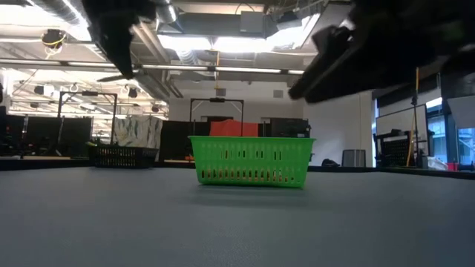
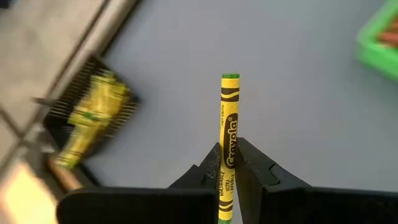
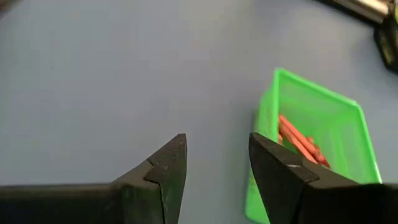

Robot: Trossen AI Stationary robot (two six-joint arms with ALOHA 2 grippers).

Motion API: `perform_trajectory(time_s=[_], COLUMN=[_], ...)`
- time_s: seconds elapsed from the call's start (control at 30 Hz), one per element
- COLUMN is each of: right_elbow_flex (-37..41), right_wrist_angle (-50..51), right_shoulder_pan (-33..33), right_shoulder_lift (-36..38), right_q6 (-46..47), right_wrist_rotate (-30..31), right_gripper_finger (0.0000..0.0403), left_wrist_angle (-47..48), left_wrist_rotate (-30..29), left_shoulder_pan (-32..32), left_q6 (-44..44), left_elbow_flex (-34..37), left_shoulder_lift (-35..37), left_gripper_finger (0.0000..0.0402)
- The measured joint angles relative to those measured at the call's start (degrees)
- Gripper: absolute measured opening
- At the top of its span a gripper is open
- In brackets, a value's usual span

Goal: Sort crayons
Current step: Put the green crayon into the black bin

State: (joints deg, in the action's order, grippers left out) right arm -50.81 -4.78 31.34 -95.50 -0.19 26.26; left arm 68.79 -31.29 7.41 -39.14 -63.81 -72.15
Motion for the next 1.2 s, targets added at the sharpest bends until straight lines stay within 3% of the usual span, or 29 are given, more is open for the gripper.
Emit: perform_trajectory(time_s=[0.27, 0.47, 0.6, 0.87, 1.07, 1.2], right_elbow_flex=[0.0, 0.0, 0.0, 0.0, 0.0, 0.0], right_wrist_angle=[5.3, 7.7, 10.4, 13.0, 13.1, 13.2], right_shoulder_pan=[-5.4, -7.6, -8.4, -8.7, -9.8, -10.5], right_shoulder_lift=[0.0, 0.0, 0.0, 0.0, 0.0, 0.0], right_q6=[-0.1, -0.1, 0.0, 0.2, 0.0, 0.1], right_wrist_rotate=[-2.4, -3.0, -2.9, -2.4, -2.8, -2.9], right_gripper_finger=[0.0170, 0.0170, 0.0170, 0.0170, 0.0170, 0.0170], left_wrist_angle=[-3.9, -11.1, -12.9, -15.1, -19.8, -20.0], left_wrist_rotate=[-0.5, 12.3, 13.6, 11.8, 6.6, 6.8], left_shoulder_pan=[-23.2, -40.4, -48.7, -58.6, -61.8, -62.1], left_q6=[25.6, 47.6, 57.6, 63.9, 65.4, 66.4], left_elbow_flex=[0.0, 0.0, 0.0, 0.0, 0.0, 0.0], left_shoulder_lift=[0.1, -0.9, -4.7, -16.0, -23.1, -23.7], left_gripper_finger=[0.0013, 0.0013, 0.0013, 0.0013, 0.0015, 0.0041])
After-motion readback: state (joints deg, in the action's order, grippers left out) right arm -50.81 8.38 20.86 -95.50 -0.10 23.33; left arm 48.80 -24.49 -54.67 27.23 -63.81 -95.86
